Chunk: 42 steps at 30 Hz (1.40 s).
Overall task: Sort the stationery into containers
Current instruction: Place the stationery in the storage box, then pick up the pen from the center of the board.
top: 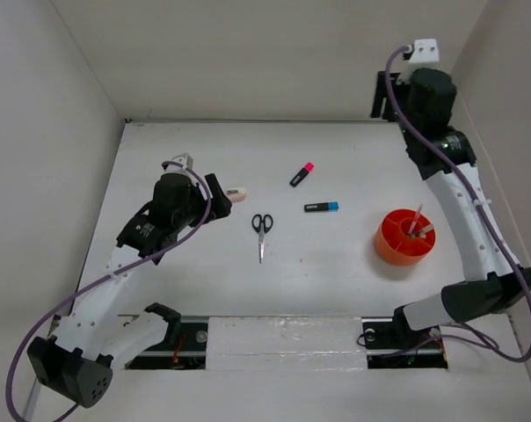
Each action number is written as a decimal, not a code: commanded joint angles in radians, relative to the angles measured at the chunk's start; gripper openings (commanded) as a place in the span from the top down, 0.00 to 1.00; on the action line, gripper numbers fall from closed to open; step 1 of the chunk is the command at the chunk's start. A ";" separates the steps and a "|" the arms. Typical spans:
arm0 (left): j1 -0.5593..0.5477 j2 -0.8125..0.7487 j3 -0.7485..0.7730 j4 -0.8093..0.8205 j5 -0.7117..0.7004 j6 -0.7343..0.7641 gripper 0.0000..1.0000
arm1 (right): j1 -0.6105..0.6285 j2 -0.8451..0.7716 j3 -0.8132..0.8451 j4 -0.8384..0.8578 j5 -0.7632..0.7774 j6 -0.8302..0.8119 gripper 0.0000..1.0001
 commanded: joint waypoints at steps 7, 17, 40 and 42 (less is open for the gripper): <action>0.002 0.107 0.025 -0.026 -0.123 -0.095 0.01 | 0.239 -0.163 -0.121 0.103 -0.323 0.296 0.00; -0.133 0.360 0.210 0.057 -0.161 -0.163 0.01 | 0.132 -0.206 -0.175 -0.079 -0.217 0.465 0.00; -0.137 1.353 1.124 0.031 0.065 0.415 0.01 | 0.355 -0.672 -0.477 -0.038 -0.271 0.454 0.00; -0.147 1.353 1.110 0.040 0.044 0.426 0.02 | 0.355 -0.636 -0.445 -0.114 -0.193 0.454 0.01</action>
